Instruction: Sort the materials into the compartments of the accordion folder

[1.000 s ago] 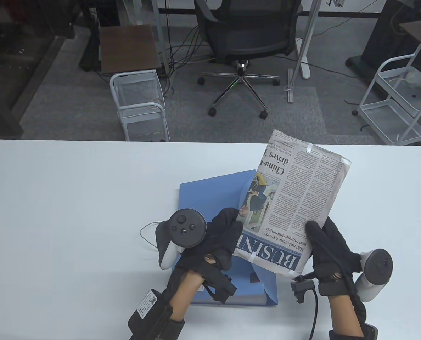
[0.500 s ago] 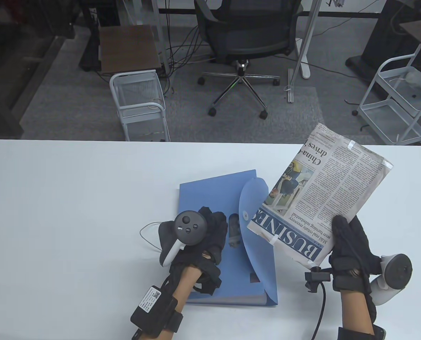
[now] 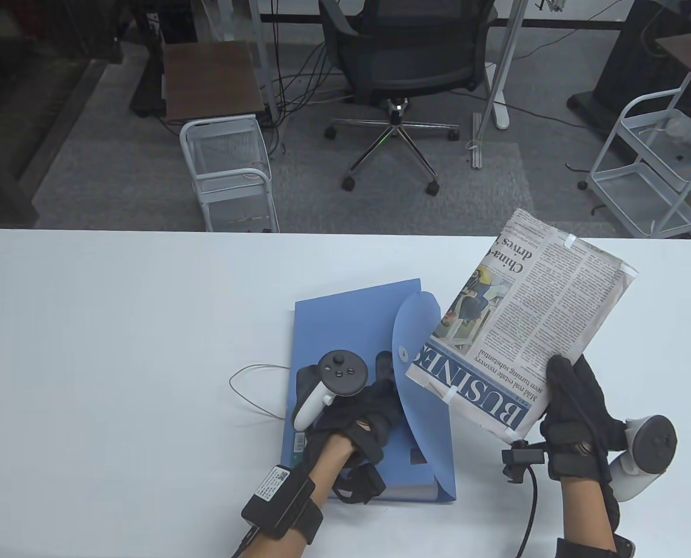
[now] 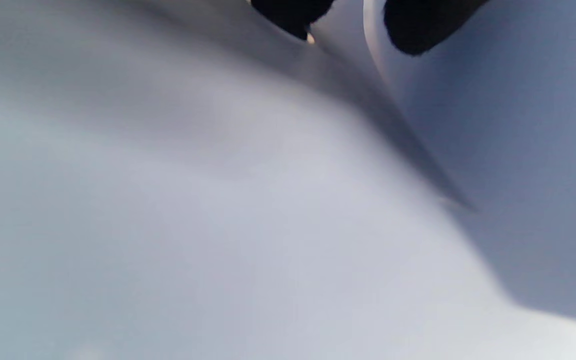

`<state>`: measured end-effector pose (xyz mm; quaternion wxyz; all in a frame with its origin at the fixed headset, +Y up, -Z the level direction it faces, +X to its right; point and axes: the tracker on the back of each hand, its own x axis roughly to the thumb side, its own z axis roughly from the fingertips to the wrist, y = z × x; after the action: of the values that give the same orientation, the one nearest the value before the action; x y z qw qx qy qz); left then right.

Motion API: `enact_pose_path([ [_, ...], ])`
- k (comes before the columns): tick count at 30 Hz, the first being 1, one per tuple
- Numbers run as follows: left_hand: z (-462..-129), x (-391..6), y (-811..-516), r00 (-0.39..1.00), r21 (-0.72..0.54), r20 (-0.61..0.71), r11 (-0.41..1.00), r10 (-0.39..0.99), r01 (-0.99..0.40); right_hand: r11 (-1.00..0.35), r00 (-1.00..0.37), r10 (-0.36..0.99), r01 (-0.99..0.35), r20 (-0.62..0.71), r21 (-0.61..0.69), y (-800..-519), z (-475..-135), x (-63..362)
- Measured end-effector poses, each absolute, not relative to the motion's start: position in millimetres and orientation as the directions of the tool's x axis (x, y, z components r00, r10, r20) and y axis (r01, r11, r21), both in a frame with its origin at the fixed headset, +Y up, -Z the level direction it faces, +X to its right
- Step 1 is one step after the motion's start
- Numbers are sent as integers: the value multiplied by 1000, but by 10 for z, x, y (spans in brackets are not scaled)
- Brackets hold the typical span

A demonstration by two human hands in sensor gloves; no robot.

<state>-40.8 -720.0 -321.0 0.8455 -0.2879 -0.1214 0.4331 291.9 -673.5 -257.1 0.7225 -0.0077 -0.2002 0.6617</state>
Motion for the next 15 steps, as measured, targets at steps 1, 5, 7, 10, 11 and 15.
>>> enact_pose_path([
  [1, -3212, -424, -7204, 571, -590, -64, 430, 819, -683, 127, 47, 959, -953, 281, -274, -6734, -2571, 2915],
  [5, -3225, -518, -7203, 439, -565, -120, 302, 891, -768, 145, 74, 960, -956, 270, -256, -6742, -2580, 2903],
  [7, -3224, -570, -7191, 387, -566, -143, 245, 911, -787, 152, 84, 961, -956, 263, -250, -6743, -2582, 2900],
  [10, -3207, -655, -7151, 318, -552, -145, 191, 937, -812, 152, 86, 964, -955, 253, -254, -6739, -2578, 2905],
  [11, -3202, -678, -7138, 299, -546, -147, 174, 943, -819, 148, 84, 965, -955, 248, -256, -6738, -2577, 2910],
  [15, -3156, -851, -7056, 192, -503, -155, 90, 969, -859, 151, 90, 968, -954, 233, -258, -6734, -2569, 2935],
])
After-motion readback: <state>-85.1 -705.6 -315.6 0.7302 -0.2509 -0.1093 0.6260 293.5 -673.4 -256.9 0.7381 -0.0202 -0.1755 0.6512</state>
